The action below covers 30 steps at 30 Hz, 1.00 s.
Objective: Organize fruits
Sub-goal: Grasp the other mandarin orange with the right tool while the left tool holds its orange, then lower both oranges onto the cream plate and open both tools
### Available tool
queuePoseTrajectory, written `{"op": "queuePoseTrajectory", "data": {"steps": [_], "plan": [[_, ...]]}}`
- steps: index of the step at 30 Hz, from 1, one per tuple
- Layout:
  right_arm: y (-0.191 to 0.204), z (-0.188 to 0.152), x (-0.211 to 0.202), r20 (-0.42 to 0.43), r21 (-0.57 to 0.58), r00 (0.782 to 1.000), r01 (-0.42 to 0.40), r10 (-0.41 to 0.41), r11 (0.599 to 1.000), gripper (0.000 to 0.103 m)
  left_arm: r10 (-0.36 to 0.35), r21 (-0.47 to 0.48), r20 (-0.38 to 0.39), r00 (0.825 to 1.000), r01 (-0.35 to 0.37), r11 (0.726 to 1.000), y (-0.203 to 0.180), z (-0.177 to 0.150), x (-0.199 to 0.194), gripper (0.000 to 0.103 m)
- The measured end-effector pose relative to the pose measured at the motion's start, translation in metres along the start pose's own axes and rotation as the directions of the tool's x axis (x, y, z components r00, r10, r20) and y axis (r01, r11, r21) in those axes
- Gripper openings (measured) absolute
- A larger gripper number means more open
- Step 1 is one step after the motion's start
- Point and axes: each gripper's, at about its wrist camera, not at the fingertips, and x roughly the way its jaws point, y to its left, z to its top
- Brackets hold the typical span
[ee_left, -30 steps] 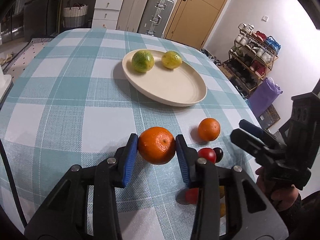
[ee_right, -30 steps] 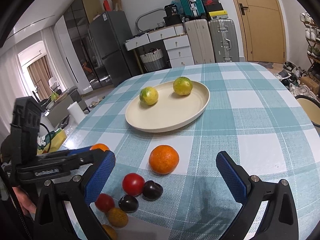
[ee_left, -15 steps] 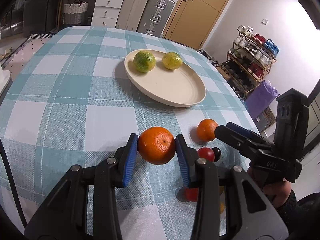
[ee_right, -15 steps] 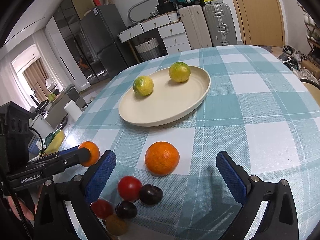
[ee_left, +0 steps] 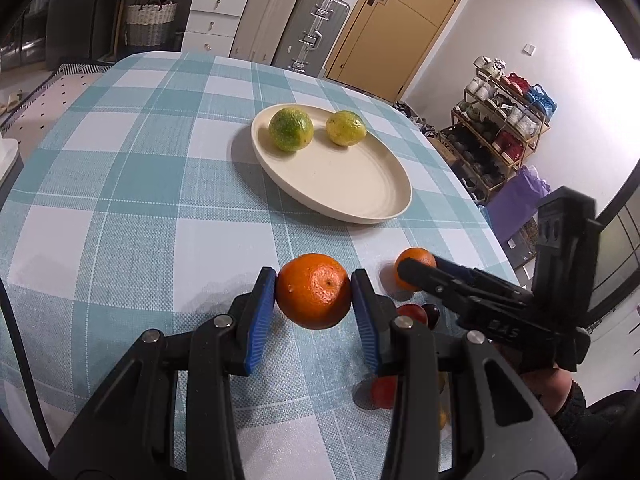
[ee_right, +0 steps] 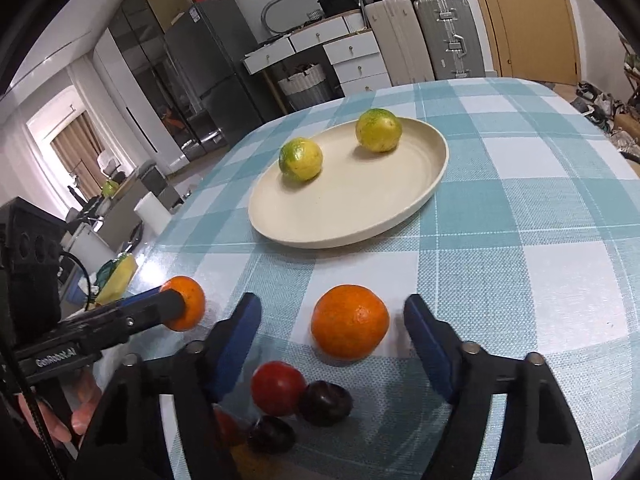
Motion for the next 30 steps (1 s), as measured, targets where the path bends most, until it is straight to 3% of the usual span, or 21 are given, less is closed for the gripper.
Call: {"op": "queuePoseTrajectory", "data": {"steps": [6,18,30], "plan": [[-0.007,0.002,0.008,-0.04,0.033,0.999,0.016,-0.015,0.999,0.041,-0.001,0.0,-0.001,1.0,0.001,1.0,0.0,0.003,0.001,0.035],[-0.008,0.013,-0.006,0.025,0.025,0.999,-0.031,0.031,0.999,0.04,0.005,0.01,0.027,1.0,-0.005,1.0,0.001,0.037,0.006,0.036],[-0.011,0.081,-0.019,0.128,0.009,0.988,-0.084,0.083,0.996,0.04,-0.016,0.001,0.075,0.997,0.016,1.0,-0.004,0.112,0.015,0.035]]}}
